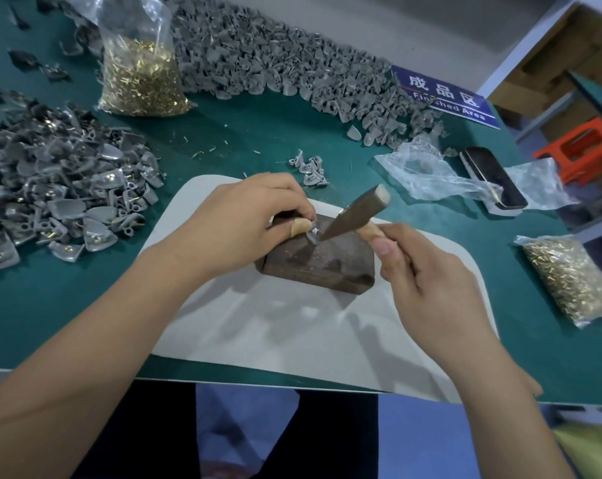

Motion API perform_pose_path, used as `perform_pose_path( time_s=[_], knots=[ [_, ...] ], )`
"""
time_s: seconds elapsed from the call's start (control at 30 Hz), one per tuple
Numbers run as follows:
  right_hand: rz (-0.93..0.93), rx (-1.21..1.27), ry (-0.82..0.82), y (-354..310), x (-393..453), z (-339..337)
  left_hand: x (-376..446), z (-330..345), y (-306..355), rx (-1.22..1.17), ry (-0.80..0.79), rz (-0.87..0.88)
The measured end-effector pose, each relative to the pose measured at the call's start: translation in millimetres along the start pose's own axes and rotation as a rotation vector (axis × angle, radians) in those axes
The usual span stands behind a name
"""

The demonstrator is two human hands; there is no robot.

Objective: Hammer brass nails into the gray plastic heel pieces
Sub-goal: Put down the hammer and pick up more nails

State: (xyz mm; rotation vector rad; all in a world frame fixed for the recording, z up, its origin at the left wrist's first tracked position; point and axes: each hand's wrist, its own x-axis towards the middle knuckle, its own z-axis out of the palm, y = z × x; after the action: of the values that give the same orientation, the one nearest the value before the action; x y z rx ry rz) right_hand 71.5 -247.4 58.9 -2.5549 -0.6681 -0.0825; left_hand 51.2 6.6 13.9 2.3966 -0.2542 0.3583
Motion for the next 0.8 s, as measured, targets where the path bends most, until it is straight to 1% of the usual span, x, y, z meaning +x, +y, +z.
perform_pose_path(
  time_s=[0.07, 0.17, 0.3, 0.37, 0.43, 0.5, 0.6, 0.73, 0.8],
  knots=[
    [-0.007, -0.059, -0.005, -1.6, 0.9, -3.3, -0.4, 0.1, -0.3, -0.009, 0.006, -0.006],
    [0.016, -0.046, 0.058, -4.8, -0.1, -5.3, -0.9, 1.3, -0.1, -0.013, 0.011, -0.007],
    [-0.005, -0.124, -0.022, -12.9, -0.9, -6.4, -0.4, 0.6, -1.1, -0.020, 0.010, -0.012],
    [0.049, -0.097, 0.010, -11.4, -1.1, -7.8, -0.6, 0.2, -2.0, -0.023, 0.017, -0.018],
    [0.130, -0.062, 0.087, -8.1, -0.8, -6.6, -1.5, 2.7, -1.9, -0.022, 0.034, -0.015],
    [0.189, -0.102, 0.130, -2.7, 1.4, -1.1, -3.0, 5.9, -1.6, -0.029, 0.061, -0.010],
    [0.273, -0.223, 0.114, 15.6, 5.9, 12.1, -4.5, 7.5, 0.1, -0.017, 0.081, -0.013],
    [0.458, -0.197, 0.045, 25.6, 6.6, 30.2, -6.3, 7.7, 2.2, -0.002, 0.091, -0.020],
    [0.482, -0.290, 0.064, 24.0, 7.9, 34.7, -6.7, 7.6, 3.4, 0.002, 0.090, -0.037]
  ],
)
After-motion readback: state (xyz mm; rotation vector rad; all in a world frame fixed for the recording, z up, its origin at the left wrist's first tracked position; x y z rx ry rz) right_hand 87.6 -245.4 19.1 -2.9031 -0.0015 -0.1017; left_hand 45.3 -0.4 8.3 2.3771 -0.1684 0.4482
